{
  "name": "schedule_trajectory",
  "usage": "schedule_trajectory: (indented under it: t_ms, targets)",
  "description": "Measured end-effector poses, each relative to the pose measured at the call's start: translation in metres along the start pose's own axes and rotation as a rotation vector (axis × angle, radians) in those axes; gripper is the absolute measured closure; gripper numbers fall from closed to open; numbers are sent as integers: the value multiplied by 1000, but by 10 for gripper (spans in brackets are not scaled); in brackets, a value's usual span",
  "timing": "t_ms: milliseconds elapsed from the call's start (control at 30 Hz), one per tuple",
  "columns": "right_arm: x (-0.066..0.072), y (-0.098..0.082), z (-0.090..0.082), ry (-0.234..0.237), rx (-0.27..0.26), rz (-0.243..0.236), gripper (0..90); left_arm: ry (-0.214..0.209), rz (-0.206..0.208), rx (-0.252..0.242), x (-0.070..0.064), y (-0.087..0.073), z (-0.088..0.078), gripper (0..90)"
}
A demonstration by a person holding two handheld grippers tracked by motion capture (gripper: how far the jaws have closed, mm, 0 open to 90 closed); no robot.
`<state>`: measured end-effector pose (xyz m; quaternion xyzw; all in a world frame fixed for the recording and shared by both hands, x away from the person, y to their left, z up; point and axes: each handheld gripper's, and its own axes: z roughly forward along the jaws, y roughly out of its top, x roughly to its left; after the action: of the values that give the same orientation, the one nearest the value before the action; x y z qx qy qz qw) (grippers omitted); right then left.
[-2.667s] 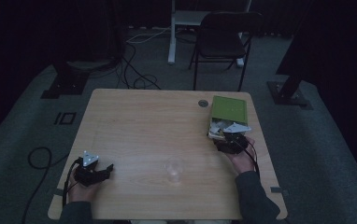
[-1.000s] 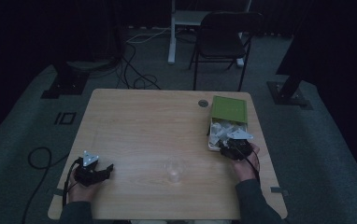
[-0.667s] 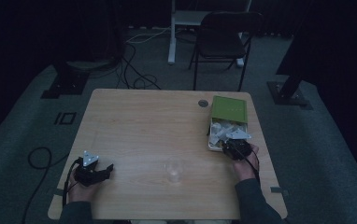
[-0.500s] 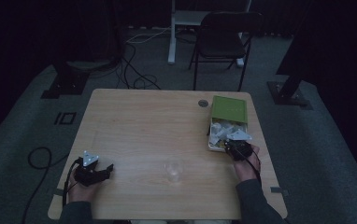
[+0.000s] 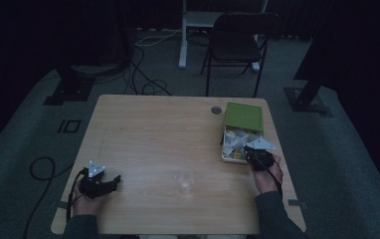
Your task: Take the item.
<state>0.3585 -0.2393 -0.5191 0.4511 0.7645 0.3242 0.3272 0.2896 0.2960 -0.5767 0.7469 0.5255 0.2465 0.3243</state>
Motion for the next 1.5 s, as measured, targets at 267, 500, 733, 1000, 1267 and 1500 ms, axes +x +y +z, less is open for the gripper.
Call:
schedule_trajectory:
  t_ms: [267,500,733,1000,1267,1500]
  targets:
    - [-6,2,-8,18,-39,38,875,0,0,0,0,0,0,291]
    - [-8,6,-14,18,-59,32,877,0,0,0,0,0,0,291]
    - [-7,12,-18,24,-76,28,877,0,0,0,0,0,0,291]
    - [-4,18,-26,47,-96,17,877,0,0,0,0,0,0,291]
    - [1,22,-31,59,-108,8,877,0,0,0,0,0,0,291]
    - [8,26,-34,82,-121,-10,878,0,0,0,0,0,0,291]
